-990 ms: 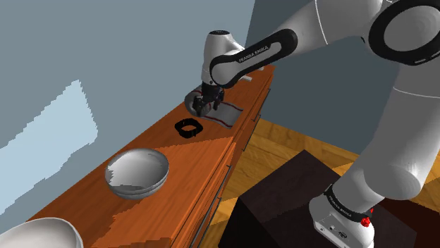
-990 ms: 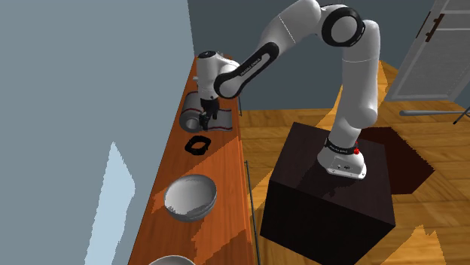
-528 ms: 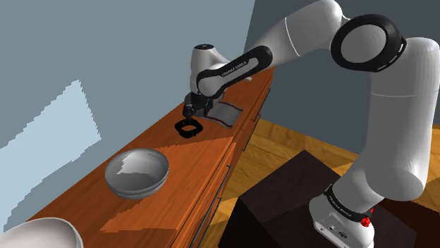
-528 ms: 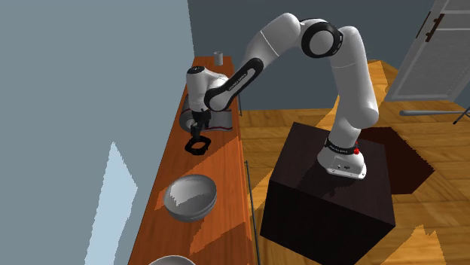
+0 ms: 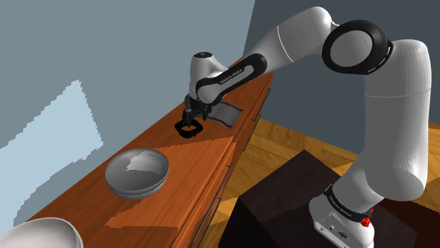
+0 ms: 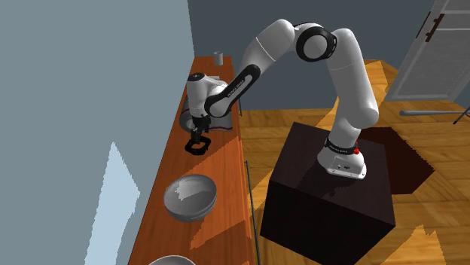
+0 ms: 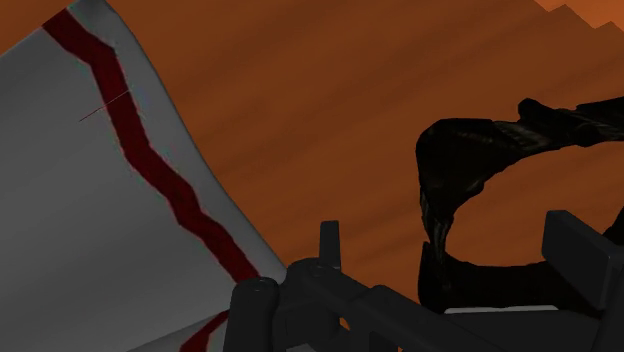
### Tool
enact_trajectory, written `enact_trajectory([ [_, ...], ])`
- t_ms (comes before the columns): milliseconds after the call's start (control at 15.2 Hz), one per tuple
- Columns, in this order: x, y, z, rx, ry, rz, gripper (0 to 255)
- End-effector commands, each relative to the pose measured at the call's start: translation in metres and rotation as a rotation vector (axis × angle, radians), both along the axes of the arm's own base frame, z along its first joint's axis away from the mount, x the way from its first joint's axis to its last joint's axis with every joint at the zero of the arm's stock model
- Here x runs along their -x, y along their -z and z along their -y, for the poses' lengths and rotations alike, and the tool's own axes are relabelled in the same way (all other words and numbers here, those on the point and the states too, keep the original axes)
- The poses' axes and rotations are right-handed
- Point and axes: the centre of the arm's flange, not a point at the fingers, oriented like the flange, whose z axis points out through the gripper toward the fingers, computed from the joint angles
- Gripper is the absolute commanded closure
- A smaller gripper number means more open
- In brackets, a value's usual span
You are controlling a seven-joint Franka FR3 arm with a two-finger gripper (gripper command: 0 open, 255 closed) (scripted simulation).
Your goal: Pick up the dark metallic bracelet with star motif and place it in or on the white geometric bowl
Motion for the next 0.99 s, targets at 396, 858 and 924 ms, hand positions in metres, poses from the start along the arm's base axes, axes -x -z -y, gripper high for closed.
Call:
enact_trajectory([
  [396,-0.0001,0.0004,0.0,0.0,0.0,0.0,255],
  [858,-0.0001,0.0005,0.0,0.0,0.0,0.0,255],
  [924,-0.0001,-0.0048,0.0,0.0,0.0,0.0,255],
])
